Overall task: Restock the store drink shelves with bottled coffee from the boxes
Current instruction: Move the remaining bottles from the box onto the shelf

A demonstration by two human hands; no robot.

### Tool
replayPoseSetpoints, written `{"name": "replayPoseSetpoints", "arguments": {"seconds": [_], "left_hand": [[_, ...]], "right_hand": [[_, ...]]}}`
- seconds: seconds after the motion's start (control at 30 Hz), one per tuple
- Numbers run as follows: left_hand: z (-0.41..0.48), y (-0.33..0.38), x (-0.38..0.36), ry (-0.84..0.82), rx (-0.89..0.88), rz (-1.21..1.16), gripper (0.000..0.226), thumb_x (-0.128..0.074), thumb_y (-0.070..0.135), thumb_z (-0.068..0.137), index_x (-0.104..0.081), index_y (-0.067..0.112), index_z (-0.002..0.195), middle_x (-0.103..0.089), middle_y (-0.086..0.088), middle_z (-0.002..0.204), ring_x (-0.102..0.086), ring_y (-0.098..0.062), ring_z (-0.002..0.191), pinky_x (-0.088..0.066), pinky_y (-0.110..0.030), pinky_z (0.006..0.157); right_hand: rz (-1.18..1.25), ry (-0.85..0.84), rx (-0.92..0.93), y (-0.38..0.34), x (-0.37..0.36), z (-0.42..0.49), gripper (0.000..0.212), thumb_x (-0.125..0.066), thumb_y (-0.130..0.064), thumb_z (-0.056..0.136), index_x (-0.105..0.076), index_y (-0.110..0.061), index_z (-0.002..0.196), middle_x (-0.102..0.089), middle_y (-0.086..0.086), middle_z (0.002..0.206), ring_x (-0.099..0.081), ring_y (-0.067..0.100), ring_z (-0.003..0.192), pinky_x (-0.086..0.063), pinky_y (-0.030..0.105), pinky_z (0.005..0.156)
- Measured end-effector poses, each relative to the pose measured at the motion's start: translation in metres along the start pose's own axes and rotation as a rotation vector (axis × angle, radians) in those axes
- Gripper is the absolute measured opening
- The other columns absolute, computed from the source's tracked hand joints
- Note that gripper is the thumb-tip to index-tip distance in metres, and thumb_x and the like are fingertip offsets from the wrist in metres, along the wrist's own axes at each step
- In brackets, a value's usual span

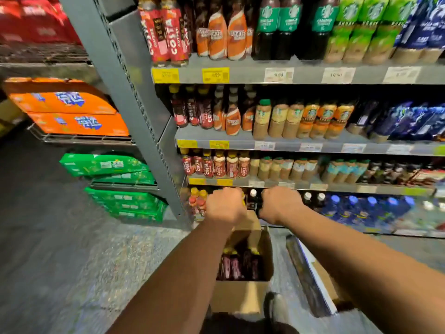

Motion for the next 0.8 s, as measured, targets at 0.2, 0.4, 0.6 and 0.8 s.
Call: {"name": "replayPoseSetpoints", "arguments": {"seconds": [0.2,0.4,0.6,0.8], "left_hand": [[0.001,-0.02,-0.071,-0.127,0.06,-0.085,0.026,-0.049,0.015,0.09,-0.056,0.015,0.115,-0.059,-0.009,0.115,-0.057,-0.03,0.105,-0.047,-0.036,0.082],[0.024,-0.028,-0.132,-0.231,0.127,-0.115,0.024,-0.051,0.011,0.09,-0.058,0.018,0.111,-0.061,-0.006,0.11,-0.058,-0.027,0.101,-0.045,-0.036,0.079],[0.065,-0.026,-0.201,-0.342,0.248,-0.222,0.021,-0.051,0.011,0.087,-0.06,0.019,0.104,-0.062,-0.003,0.104,-0.06,-0.025,0.095,-0.048,-0.035,0.074],[0.096,-0.022,-0.309,-0.473,0.333,-0.323,0.022,-0.049,0.015,0.09,-0.057,0.017,0.111,-0.059,-0.006,0.109,-0.058,-0.028,0.099,-0.049,-0.039,0.081]], "right_hand": [[0.021,-0.146,0.051,-0.002,-0.07,0.01,0.024,-0.053,-0.027,0.089,-0.06,-0.016,0.109,-0.063,0.004,0.108,-0.063,0.025,0.099,-0.046,0.031,0.073],[-0.026,-0.241,0.146,0.001,-0.143,0.048,0.022,-0.045,-0.014,0.091,-0.062,-0.015,0.105,-0.066,0.005,0.102,-0.066,0.025,0.091,-0.046,0.03,0.063],[0.14,-0.421,0.118,0.014,-0.209,0.096,0.026,-0.043,-0.015,0.093,-0.06,-0.012,0.111,-0.065,0.009,0.112,-0.064,0.03,0.102,-0.046,0.034,0.072],[0.356,-0.503,-0.002,0.02,-0.304,0.126,0.019,-0.044,-0.013,0.091,-0.06,-0.011,0.103,-0.062,0.009,0.1,-0.058,0.027,0.089,-0.038,0.028,0.066]]}}
Point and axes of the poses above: each hand's wrist, its own z-axis towards the middle knuckle, its own x-axis out of the back of the hand, y = z × x, the point moved 1 cm from there along z, towards the middle knuckle
